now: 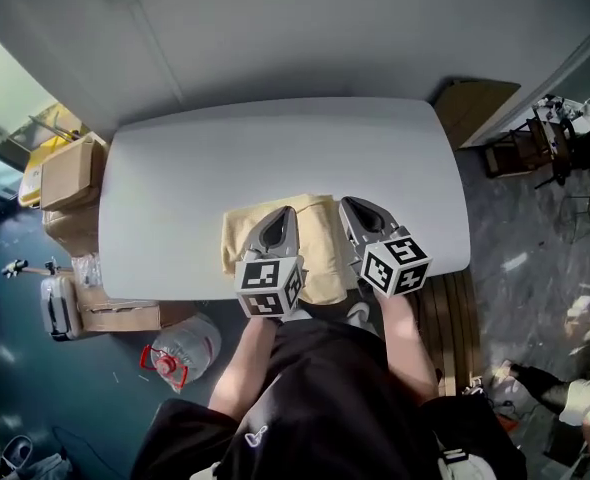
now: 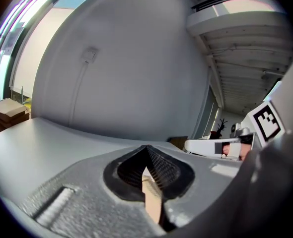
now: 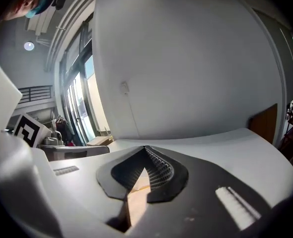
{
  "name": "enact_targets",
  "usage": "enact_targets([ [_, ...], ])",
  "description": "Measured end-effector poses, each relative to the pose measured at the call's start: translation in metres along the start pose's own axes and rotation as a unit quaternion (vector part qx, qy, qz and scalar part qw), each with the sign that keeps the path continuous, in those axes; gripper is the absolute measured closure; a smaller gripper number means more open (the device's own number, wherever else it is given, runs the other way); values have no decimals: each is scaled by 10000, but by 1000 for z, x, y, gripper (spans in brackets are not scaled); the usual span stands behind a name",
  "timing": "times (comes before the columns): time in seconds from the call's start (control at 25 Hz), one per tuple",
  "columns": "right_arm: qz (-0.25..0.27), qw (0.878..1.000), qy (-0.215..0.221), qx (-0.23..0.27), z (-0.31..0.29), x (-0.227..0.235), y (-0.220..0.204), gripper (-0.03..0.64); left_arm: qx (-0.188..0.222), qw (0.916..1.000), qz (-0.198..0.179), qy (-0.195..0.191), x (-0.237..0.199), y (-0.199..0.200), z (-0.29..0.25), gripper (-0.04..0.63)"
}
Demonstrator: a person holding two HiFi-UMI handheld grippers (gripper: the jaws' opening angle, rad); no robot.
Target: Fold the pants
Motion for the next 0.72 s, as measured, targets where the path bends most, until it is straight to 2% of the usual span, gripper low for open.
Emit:
enact_targets([
  [0.24,125,9997,205,-22,8,0,5,611,14,9999,26,169,8,2,1,592],
  [0.4,146,9992,336,172,7,0,16,612,117,9995,14,285,5,10,1,592],
  [0.6,536,9976,417,152,1,-9,18,612,149,9990,-23,417,-1,11,6,592],
  [0.72,619,9968,392,322,3,-8,23,612,221,9987,-117,446,2,16,7,592],
])
Point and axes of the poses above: the fingertips, and each gripper's own axes: z backward along the fingers, x to its right, y out of its top, the point moved 3 cm from there along z, backward along the fingers
